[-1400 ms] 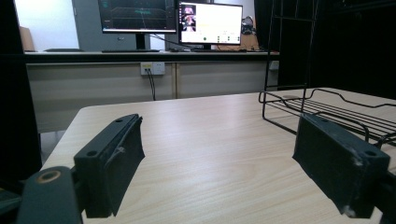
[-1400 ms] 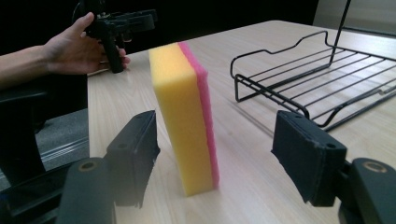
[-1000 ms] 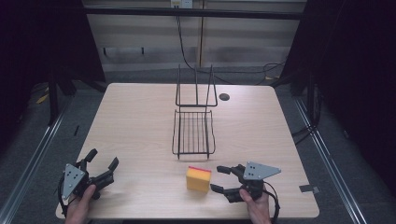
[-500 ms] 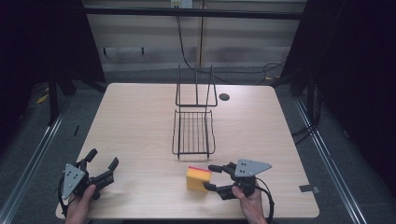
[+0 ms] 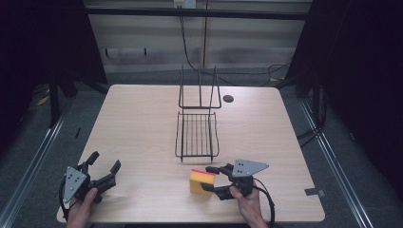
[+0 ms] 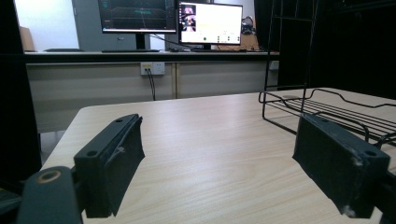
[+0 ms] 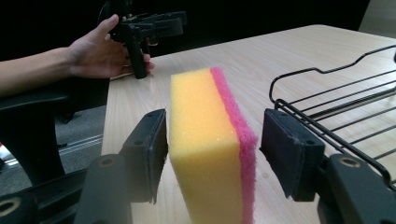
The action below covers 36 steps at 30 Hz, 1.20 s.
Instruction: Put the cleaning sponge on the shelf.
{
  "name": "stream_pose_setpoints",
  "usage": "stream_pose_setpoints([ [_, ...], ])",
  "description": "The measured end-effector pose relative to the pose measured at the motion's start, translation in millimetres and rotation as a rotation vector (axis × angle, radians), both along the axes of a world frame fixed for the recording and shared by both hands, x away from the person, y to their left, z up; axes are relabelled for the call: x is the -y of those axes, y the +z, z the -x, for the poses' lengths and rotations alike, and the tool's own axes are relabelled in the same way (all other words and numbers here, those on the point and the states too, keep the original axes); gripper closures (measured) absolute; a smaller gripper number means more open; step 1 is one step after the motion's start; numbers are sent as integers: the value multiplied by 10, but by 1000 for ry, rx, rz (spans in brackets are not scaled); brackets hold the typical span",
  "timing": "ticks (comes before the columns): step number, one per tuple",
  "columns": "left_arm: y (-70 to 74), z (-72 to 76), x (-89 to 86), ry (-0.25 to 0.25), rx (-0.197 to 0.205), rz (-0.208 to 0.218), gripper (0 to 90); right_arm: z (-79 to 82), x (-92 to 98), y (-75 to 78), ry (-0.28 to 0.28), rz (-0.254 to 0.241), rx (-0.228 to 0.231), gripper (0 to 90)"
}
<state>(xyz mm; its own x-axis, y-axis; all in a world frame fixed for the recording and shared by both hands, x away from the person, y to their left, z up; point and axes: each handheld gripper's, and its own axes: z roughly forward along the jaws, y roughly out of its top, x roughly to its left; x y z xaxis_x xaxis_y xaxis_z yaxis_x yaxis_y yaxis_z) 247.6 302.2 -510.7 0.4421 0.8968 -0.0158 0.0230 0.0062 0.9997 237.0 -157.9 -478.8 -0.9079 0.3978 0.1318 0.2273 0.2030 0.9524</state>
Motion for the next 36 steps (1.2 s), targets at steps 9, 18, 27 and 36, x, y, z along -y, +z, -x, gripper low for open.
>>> stream_pose_setpoints([
  [9, 0, 0, 0, 0, 0, 0, 156, -36, -76, -32, 17, -1, 5, 456],
  [18, 0, 0, 0, 0, 0, 0, 155, -45, -100, -35, 29, -3, 7, 562],
  [27, 0, 0, 0, 0, 0, 0, 156, -58, -86, -17, 35, -9, 7, 585],
  [36, 0, 0, 0, 0, 0, 0, 155, -98, -94, 64, 45, -15, 14, 591],
])
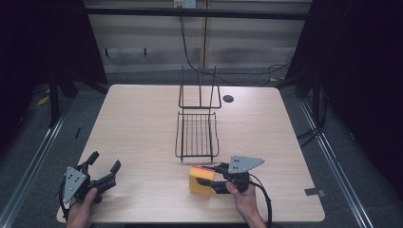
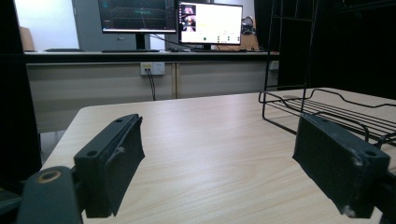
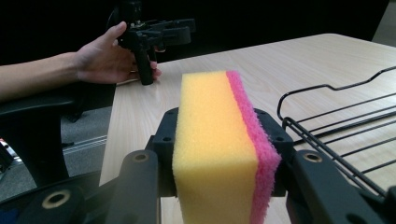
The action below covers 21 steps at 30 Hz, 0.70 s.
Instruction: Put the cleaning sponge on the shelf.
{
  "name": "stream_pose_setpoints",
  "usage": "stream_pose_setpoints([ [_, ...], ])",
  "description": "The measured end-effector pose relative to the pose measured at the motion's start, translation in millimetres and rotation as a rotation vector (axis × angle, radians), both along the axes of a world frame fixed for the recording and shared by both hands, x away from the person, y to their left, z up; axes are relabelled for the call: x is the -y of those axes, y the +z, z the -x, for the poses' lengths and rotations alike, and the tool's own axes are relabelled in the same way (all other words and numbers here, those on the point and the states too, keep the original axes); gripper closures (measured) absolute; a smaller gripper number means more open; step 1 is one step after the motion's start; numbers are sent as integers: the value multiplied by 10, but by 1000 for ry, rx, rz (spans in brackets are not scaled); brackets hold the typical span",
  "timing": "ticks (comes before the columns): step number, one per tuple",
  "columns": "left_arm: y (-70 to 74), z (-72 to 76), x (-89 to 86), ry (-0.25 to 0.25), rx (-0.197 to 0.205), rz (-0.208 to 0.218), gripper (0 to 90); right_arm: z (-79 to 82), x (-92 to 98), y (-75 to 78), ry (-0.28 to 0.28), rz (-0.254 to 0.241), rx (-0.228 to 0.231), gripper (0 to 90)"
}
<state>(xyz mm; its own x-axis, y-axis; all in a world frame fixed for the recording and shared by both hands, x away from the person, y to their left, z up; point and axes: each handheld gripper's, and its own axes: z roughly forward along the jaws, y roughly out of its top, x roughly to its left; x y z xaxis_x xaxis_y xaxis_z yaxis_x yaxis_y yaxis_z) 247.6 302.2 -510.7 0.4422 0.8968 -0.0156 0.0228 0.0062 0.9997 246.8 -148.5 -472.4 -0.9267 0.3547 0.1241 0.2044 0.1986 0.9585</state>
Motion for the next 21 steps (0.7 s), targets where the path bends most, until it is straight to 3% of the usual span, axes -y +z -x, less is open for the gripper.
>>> stream_pose_setpoints([
  [13, 1, 0, -1, 3, 1, -3, 155, -84, 38, 37, 2, -23, -7, 593],
  [21, 0, 0, 0, 0, 0, 0, 156, -192, 42, 176, 11, -28, 11, 594],
])
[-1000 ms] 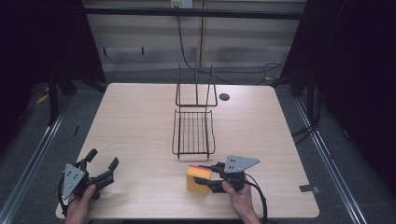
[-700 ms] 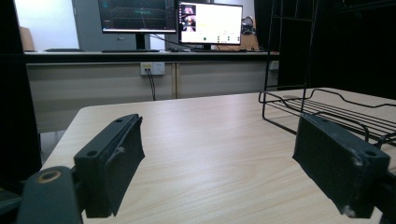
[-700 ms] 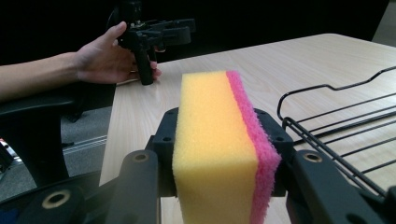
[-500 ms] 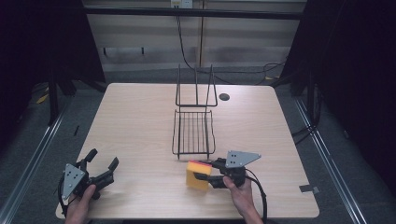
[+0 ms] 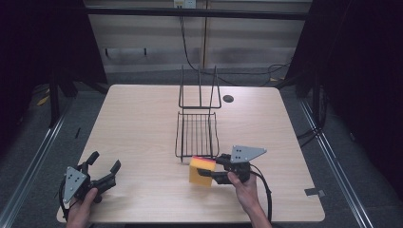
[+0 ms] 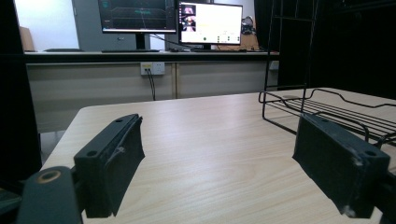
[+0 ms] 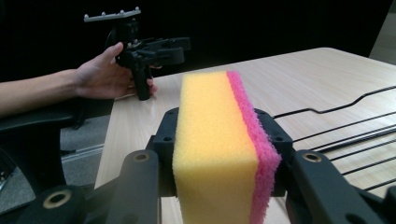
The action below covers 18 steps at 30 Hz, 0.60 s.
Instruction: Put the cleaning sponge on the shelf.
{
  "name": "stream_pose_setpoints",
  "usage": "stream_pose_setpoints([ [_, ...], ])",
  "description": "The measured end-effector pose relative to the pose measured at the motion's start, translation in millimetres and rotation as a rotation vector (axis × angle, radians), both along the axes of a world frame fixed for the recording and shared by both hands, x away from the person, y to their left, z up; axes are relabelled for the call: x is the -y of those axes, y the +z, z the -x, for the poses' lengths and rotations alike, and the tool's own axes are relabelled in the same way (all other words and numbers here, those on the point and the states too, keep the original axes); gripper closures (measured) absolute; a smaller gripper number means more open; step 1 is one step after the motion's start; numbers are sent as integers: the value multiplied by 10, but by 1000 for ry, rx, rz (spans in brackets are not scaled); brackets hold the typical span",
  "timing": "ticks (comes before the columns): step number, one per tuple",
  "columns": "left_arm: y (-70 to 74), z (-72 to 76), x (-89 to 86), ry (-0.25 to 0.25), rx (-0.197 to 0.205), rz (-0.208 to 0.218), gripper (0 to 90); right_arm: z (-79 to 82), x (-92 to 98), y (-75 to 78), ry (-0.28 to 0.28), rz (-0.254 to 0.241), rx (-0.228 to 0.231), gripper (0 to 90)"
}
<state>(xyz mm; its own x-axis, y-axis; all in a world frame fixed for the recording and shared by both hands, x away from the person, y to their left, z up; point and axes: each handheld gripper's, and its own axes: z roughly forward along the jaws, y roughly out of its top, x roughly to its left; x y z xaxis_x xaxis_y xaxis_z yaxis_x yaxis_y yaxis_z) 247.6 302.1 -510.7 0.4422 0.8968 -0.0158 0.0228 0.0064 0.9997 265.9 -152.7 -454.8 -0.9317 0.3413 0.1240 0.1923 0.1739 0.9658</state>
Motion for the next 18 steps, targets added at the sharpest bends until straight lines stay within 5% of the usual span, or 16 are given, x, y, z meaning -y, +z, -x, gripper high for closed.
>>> stream_pose_setpoints([
  [18, 0, 0, 0, 0, 0, 0, 156, -196, 41, 252, -7, -34, 11, 594],
])
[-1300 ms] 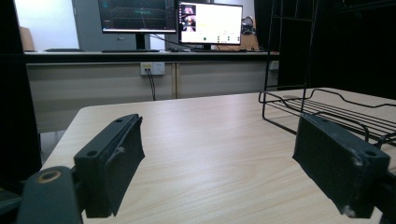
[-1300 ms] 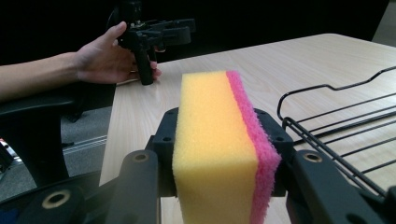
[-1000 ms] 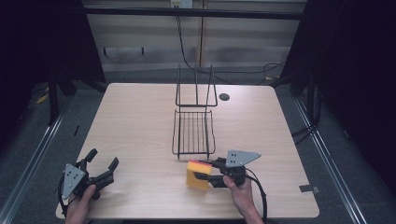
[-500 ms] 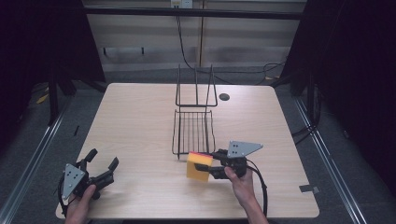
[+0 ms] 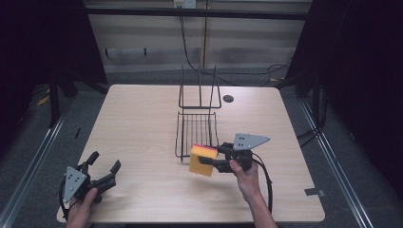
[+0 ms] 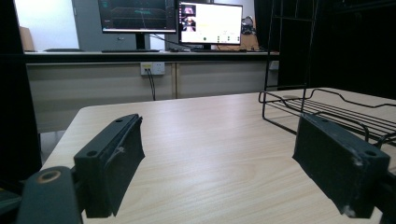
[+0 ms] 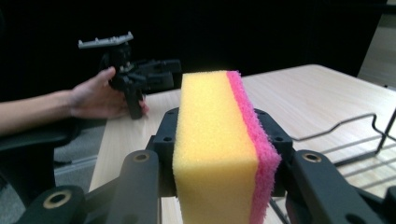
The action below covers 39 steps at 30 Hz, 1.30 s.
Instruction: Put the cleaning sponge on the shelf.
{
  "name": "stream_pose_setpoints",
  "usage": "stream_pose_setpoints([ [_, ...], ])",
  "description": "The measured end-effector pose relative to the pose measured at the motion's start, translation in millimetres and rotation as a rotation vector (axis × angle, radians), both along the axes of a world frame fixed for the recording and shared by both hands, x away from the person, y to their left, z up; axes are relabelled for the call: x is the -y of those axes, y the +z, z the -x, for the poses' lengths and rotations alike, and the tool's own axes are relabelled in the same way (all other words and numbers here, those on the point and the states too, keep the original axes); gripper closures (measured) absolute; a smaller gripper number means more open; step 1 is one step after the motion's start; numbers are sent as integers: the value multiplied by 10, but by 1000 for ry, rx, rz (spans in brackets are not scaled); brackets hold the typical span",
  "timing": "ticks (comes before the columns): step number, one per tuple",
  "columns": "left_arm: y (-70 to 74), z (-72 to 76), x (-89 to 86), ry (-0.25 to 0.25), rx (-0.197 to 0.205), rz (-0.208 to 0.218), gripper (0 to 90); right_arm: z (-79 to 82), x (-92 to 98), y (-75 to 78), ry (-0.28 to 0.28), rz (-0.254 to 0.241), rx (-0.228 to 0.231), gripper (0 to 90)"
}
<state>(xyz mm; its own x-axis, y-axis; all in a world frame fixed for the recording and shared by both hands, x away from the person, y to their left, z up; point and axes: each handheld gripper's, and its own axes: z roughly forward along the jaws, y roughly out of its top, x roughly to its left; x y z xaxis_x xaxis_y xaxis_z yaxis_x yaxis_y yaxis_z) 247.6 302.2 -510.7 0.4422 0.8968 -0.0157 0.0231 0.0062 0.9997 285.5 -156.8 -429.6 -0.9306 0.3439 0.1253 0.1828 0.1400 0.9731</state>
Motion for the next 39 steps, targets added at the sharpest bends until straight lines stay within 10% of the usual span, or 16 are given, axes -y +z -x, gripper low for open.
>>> stream_pose_setpoints([
  [39, 1, 0, -4, -5, -1, -3, 156, -628, -120, 207, 43, 96, -23, 594],
])
